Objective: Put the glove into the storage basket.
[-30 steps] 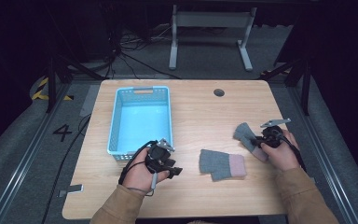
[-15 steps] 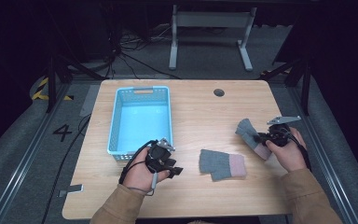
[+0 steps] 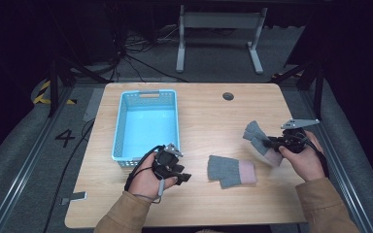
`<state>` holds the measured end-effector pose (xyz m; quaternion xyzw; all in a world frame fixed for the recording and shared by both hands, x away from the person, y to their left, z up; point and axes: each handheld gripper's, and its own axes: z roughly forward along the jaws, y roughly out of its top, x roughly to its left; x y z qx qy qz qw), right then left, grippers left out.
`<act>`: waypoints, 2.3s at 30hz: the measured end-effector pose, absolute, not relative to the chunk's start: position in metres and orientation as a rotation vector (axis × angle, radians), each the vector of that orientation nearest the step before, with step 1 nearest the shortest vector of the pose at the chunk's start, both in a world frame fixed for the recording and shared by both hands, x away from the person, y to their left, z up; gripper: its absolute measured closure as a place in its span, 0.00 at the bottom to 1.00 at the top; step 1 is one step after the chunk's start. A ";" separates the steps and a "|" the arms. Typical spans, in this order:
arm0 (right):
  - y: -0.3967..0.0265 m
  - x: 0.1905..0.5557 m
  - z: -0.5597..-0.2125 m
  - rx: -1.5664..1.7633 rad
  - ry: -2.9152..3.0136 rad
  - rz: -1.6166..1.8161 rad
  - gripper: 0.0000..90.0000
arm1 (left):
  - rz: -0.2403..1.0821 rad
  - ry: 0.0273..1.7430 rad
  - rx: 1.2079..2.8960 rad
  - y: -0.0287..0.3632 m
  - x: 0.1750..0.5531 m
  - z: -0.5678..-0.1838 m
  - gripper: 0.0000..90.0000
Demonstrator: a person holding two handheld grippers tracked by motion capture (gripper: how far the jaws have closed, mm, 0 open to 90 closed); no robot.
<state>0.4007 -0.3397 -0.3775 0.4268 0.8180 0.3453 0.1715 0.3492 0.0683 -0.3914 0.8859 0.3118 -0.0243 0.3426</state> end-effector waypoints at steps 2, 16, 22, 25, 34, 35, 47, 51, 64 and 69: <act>-0.336 0.398 -0.374 1.193 2.336 0.992 0.86 | -0.065 0.809 2.303 0.068 0.349 -0.391 0.65; -0.314 0.382 -0.363 1.039 2.443 1.085 0.86 | -0.066 0.791 2.308 0.061 0.350 -0.391 0.64; -0.302 0.377 -0.364 0.981 2.493 1.087 0.86 | -0.065 0.781 2.313 0.058 0.351 -0.390 0.64; -0.296 0.374 -0.365 0.945 2.520 1.086 0.86 | -0.062 0.774 2.315 0.056 0.351 -0.390 0.64; -0.287 0.372 -0.372 0.910 2.563 1.074 0.86 | -0.057 0.763 2.308 0.052 0.351 -0.389 0.65; -0.285 0.371 -0.374 0.903 2.575 1.067 0.86 | -0.052 0.759 2.309 0.051 0.351 -0.389 0.65; -0.274 0.372 -0.389 0.855 2.640 1.026 0.85 | -0.051 0.750 2.308 0.045 0.351 -0.391 0.66; -0.269 0.372 -0.393 0.837 2.661 1.009 0.85 | -0.056 0.746 2.312 0.042 0.350 -0.393 0.66; -0.258 0.372 -0.407 0.800 2.715 0.952 0.85 | -0.071 0.735 2.332 0.034 0.350 -0.398 0.68; -0.256 0.371 -0.413 0.792 2.713 0.946 0.77 | -0.077 0.726 2.346 0.030 0.350 -0.401 0.68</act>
